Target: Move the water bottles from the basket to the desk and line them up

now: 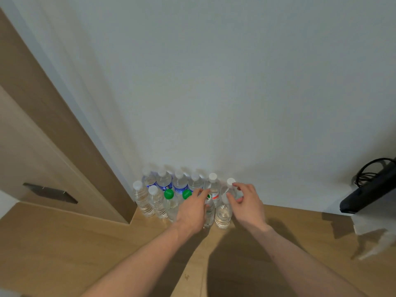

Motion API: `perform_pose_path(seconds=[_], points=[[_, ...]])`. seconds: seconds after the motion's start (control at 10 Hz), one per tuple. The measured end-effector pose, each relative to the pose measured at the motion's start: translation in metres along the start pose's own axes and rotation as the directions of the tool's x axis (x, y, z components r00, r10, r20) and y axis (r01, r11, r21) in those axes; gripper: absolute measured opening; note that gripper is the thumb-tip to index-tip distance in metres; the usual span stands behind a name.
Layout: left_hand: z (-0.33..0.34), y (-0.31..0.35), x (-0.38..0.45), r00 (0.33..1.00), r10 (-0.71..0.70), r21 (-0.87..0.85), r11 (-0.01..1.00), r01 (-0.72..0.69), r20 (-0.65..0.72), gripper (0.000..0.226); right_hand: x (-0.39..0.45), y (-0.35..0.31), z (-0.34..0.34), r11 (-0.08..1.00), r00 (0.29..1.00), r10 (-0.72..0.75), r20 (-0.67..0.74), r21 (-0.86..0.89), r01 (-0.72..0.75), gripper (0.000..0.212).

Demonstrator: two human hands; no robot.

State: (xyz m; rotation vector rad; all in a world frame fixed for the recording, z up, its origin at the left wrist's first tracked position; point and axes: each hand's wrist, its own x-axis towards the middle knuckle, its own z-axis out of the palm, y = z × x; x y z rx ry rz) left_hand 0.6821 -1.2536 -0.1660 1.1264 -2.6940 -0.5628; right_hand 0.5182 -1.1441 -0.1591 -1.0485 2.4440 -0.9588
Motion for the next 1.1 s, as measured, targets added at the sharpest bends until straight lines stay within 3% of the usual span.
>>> perform_pose_path(seconds=[0.2,0.3,0.4,0.5,0.7,0.9,1.0,1.1], points=[[-0.007,0.003,-0.002,0.998,-0.014,-0.026,1.000,0.013,-0.061,0.049,0.014,0.000,0.003,0.991,0.993,0.117,0.010,0.067,-0.117,0.048],[-0.018,-0.008,-0.007,0.982,-0.035,0.070,0.996,0.049,-0.184,0.050,0.015,0.003,0.008,0.989,0.991,0.132,0.022,0.071,-0.133,0.048],[-0.022,-0.033,-0.011,0.971,-0.137,0.048,0.988,0.149,-0.195,0.050,0.008,0.012,0.019,0.990,0.989,0.131,0.072,0.045,-0.135,0.040],[-0.019,-0.044,-0.008,0.983,-0.146,0.023,0.989,0.149,-0.107,0.045,0.002,0.016,0.027,0.992,0.987,0.118,0.105,0.041,-0.123,0.032],[-0.025,-0.032,0.000,0.984,-0.160,0.002,0.987,0.160,-0.078,0.045,0.005,0.009,0.024,0.991,0.983,0.119,0.140,0.048,-0.126,0.023],[-0.018,-0.034,-0.025,0.988,-0.101,0.108,0.988,0.113,-0.113,0.063,-0.011,0.013,0.010,0.992,0.988,-0.062,0.141,0.120,0.045,0.032],[-0.011,-0.044,-0.053,0.983,-0.122,0.166,0.976,0.145,-0.138,0.073,-0.021,0.018,0.008,0.965,0.960,-0.260,0.108,-0.003,0.262,0.042],[-0.010,-0.046,-0.073,0.992,-0.125,0.237,0.964,0.124,-0.010,0.078,-0.027,0.008,0.011,0.876,0.885,-0.383,0.266,-0.200,0.439,0.055]])
